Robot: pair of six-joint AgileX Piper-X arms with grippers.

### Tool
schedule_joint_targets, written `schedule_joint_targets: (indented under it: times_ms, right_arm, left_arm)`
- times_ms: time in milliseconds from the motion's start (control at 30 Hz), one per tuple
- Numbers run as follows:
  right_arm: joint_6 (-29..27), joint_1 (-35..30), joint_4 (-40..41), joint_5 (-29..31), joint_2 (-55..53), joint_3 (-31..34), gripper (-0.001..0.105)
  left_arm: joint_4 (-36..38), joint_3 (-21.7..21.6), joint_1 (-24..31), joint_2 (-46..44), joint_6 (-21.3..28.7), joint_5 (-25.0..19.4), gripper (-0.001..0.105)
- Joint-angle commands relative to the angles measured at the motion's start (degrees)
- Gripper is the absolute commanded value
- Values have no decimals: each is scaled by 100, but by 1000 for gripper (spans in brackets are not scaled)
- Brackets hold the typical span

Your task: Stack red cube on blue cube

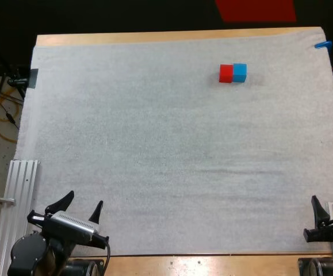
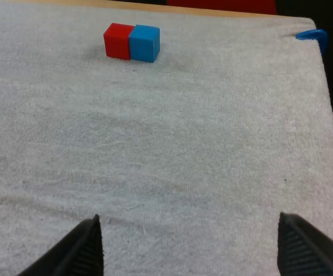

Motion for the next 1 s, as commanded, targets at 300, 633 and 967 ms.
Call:
schedule_joint_targets:
  times_ms: [300,633,967]
  right_arm:
    - [-69,8,-35,253,-223,-10,62]
    - [-69,8,-35,42,610,-327,62]
    - [-763,8,-68,22,2523,-1573,62]
  left_arm:
    - [-85,-31,-18,-816,-55,-43,63]
    - [-112,-588,-185,-58,-55,541,63]
    - [-112,-1332,-1130,1252,83,617,63]
